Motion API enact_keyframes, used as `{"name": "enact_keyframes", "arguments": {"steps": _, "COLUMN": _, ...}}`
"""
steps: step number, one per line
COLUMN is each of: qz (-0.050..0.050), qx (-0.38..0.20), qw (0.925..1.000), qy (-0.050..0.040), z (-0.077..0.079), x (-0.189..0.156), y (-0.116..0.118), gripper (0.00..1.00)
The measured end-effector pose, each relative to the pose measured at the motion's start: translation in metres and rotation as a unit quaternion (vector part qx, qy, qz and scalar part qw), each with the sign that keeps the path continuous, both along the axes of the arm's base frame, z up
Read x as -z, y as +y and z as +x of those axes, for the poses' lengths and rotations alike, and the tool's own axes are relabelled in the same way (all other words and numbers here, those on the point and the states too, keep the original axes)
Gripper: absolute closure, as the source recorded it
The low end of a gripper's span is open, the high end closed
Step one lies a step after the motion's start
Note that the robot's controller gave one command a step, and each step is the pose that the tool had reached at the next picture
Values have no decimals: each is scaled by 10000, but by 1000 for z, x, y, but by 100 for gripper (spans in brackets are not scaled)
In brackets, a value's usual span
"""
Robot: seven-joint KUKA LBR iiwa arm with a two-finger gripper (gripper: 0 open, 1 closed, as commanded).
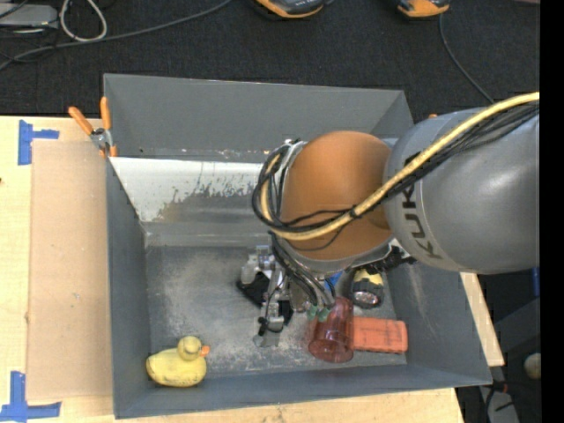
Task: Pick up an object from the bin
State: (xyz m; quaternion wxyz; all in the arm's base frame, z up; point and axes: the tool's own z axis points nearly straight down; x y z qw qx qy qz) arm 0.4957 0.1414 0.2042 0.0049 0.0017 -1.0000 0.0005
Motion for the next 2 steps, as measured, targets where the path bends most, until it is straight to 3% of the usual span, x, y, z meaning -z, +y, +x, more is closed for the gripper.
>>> {"name": "enact_keyframes", "arguments": {"steps": 1, "qz": 6, "qx": 26, "qw": 10000, "qy": -37, "z": 2, "x": -4, "y": -1, "gripper": 0}}
{"name": "enact_keyframes", "arguments": {"steps": 2, "qz": 10, "qx": -706, "qw": 9975, "qy": -40, "z": -2, "x": 59, "y": 45, "gripper": 0}}
